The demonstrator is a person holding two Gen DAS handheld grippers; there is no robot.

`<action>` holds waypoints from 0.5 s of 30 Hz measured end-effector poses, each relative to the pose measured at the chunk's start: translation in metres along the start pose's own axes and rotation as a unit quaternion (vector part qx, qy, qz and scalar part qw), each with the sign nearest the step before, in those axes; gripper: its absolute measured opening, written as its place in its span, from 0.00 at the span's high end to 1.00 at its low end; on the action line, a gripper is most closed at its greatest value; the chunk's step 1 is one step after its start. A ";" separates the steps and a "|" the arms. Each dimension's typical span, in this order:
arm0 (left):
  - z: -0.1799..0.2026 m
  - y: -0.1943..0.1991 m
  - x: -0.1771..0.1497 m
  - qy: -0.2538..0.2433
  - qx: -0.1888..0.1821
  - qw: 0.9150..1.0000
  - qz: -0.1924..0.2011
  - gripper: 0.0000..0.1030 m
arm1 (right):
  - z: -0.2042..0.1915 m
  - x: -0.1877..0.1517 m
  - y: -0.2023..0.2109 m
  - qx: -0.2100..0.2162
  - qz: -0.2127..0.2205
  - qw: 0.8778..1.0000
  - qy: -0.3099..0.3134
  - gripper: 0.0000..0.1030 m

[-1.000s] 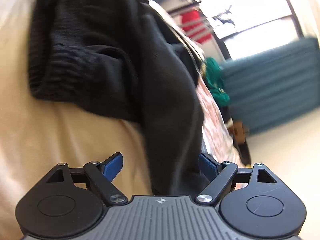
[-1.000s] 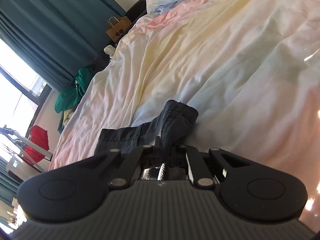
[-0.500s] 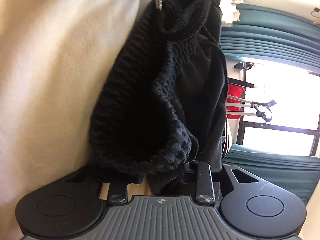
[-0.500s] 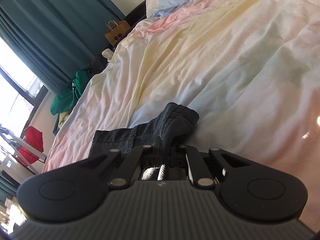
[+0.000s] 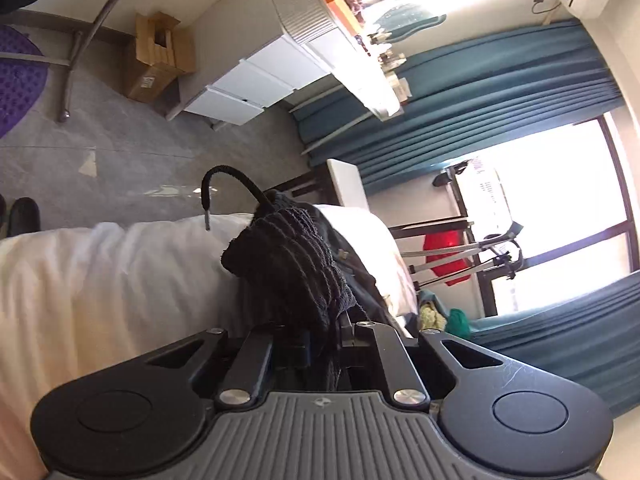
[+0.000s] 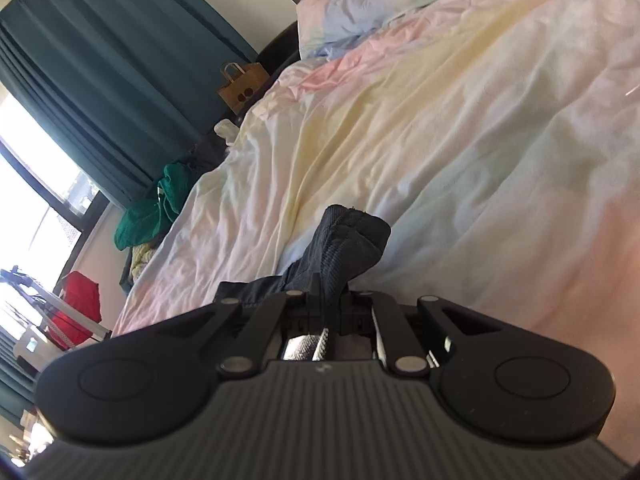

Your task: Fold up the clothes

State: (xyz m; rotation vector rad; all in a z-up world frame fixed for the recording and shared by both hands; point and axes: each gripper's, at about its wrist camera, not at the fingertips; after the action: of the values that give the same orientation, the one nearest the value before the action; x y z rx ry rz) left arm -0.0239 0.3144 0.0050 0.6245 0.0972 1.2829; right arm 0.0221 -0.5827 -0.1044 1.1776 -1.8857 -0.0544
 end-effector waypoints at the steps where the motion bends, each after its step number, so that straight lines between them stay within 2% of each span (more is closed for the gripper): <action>1: -0.009 0.001 0.004 0.002 0.005 1.000 -0.004 0.90 | -0.002 0.001 0.004 0.001 0.007 1.000 0.004 0.93; 2: -0.018 0.002 0.007 0.005 0.010 1.000 -0.007 0.90 | -0.001 0.002 0.005 -0.001 0.008 1.000 0.003 0.93; 9: -0.073 0.000 0.021 0.017 0.032 0.999 -0.020 0.89 | 0.025 0.000 0.001 -0.035 -0.057 0.996 -0.053 0.93; 12: -0.075 -0.005 0.025 0.019 0.024 0.999 -0.020 0.90 | 0.018 0.001 0.000 -0.038 -0.064 0.996 -0.047 0.93; 15: -0.053 -0.020 0.030 0.010 0.010 1.000 -0.013 0.90 | -0.014 0.006 -0.004 -0.030 -0.061 0.998 -0.015 0.93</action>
State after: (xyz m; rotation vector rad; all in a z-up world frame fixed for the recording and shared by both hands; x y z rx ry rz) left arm -0.0188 0.3588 -0.0408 0.6260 0.1340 1.2649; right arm 0.0333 -0.5841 -0.0937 1.2550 -1.8236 -0.1951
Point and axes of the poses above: each gripper's, at about its wrist camera, not at the fingertips, and y roughly against the way its jaws point, z to its right, x to its top, and after that the axes turned 1 degree about y, right-handed
